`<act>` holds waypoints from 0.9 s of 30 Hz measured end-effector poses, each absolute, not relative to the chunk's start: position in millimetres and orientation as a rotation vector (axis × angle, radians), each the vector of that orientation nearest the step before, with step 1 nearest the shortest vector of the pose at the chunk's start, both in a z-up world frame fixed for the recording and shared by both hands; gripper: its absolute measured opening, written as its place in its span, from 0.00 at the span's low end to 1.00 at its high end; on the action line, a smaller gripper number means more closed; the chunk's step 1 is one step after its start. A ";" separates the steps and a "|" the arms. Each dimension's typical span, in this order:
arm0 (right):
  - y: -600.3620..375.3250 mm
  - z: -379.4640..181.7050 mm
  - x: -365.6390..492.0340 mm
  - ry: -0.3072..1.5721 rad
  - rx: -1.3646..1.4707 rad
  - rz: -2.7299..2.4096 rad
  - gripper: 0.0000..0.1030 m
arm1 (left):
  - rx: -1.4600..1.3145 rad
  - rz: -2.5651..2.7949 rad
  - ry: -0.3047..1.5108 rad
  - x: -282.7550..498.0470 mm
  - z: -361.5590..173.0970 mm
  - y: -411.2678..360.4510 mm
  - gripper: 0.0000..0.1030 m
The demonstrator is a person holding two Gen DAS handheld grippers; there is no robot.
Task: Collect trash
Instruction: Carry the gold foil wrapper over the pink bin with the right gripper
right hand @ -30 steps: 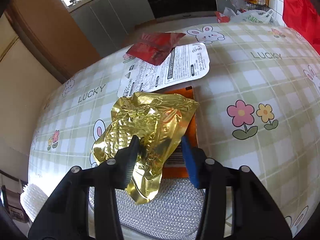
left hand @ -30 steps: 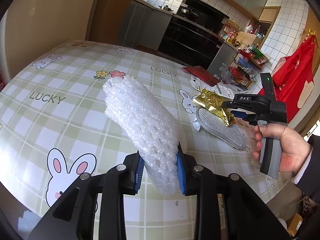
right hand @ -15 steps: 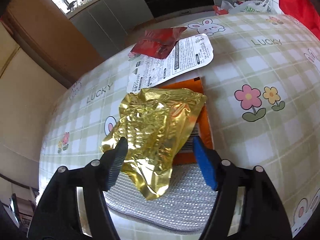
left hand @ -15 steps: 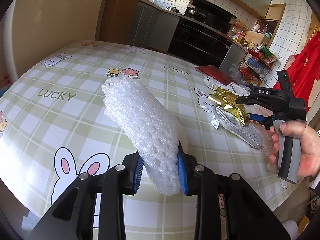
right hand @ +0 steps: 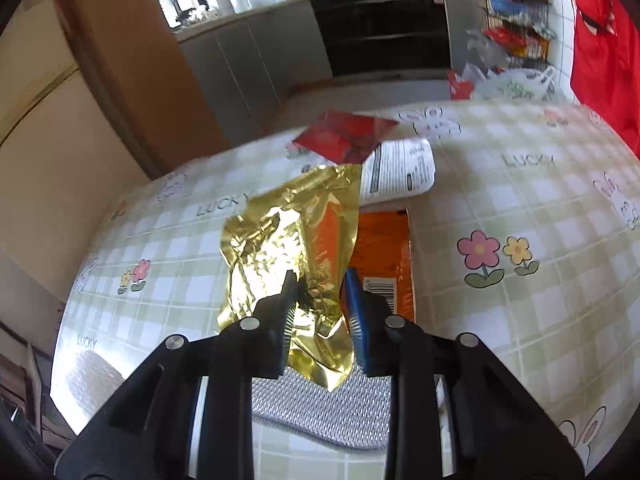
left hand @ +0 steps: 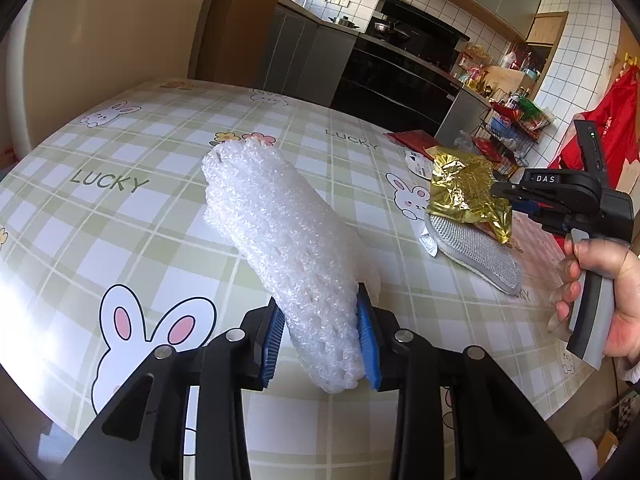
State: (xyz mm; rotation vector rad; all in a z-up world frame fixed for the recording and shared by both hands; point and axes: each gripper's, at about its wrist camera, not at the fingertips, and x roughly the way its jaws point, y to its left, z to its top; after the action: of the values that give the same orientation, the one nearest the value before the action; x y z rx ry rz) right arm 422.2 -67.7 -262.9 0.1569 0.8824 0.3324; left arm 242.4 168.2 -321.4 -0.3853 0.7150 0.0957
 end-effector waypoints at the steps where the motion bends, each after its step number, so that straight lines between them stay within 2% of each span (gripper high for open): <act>1: -69.2 -258.7 418.2 0.869 0.155 0.340 0.25 | -0.386 0.088 0.714 241.7 -318.8 167.2 0.32; 15: -121.4 -207.8 338.7 0.739 0.125 0.407 0.25 | -0.329 -0.042 0.654 213.8 -258.7 125.4 0.31; 27: -173.2 -137.1 216.7 0.514 0.037 0.493 0.25 | -0.253 -0.162 0.632 165.3 -200.4 78.9 0.31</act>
State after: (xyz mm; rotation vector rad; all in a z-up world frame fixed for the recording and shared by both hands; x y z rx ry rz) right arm 216.7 -173.2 -137.1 0.0374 0.5139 0.4930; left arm 165.3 78.9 -200.4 -0.2533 0.6318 -0.1618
